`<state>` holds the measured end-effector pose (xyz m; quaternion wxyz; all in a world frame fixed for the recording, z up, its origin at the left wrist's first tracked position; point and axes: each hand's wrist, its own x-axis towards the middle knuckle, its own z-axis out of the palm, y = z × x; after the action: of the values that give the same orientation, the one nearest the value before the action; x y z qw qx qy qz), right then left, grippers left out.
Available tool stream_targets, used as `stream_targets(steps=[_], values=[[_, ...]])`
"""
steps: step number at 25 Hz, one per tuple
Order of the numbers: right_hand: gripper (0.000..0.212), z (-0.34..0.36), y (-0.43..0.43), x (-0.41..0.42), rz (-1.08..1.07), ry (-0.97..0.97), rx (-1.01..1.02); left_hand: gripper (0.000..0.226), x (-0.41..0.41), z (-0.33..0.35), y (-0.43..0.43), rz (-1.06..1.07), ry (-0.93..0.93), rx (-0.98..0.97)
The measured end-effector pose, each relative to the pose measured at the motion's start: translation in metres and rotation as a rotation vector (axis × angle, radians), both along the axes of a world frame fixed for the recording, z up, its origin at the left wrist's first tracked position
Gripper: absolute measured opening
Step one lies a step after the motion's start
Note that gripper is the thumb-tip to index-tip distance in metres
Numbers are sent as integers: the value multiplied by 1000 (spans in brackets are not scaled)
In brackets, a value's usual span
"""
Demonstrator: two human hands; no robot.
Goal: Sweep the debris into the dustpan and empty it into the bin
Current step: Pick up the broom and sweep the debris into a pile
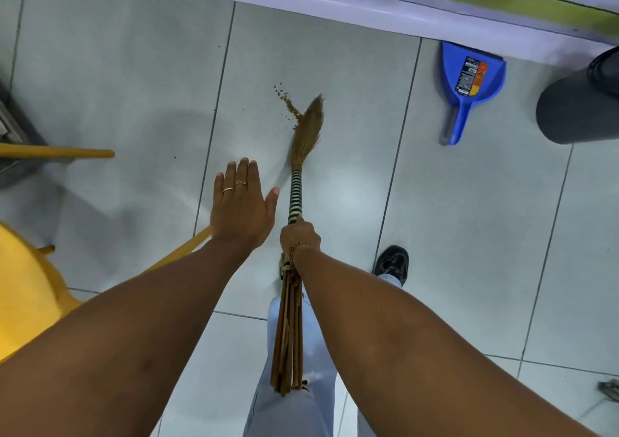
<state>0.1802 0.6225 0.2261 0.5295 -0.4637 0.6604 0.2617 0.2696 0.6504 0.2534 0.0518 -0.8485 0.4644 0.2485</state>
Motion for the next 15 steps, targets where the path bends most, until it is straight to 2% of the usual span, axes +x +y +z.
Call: stream_targets(steps=[5, 11, 15], values=[[37, 3, -22, 10, -38, -48, -54, 63, 10, 2, -5, 18, -12, -12], [47, 52, -21, -20, -67, -69, -224, 63, 5, 40, -11, 124, 43, -34], [48, 64, -66, -18, 14, -56, -291, 62, 4, 54, -40, 137, 71, -89]])
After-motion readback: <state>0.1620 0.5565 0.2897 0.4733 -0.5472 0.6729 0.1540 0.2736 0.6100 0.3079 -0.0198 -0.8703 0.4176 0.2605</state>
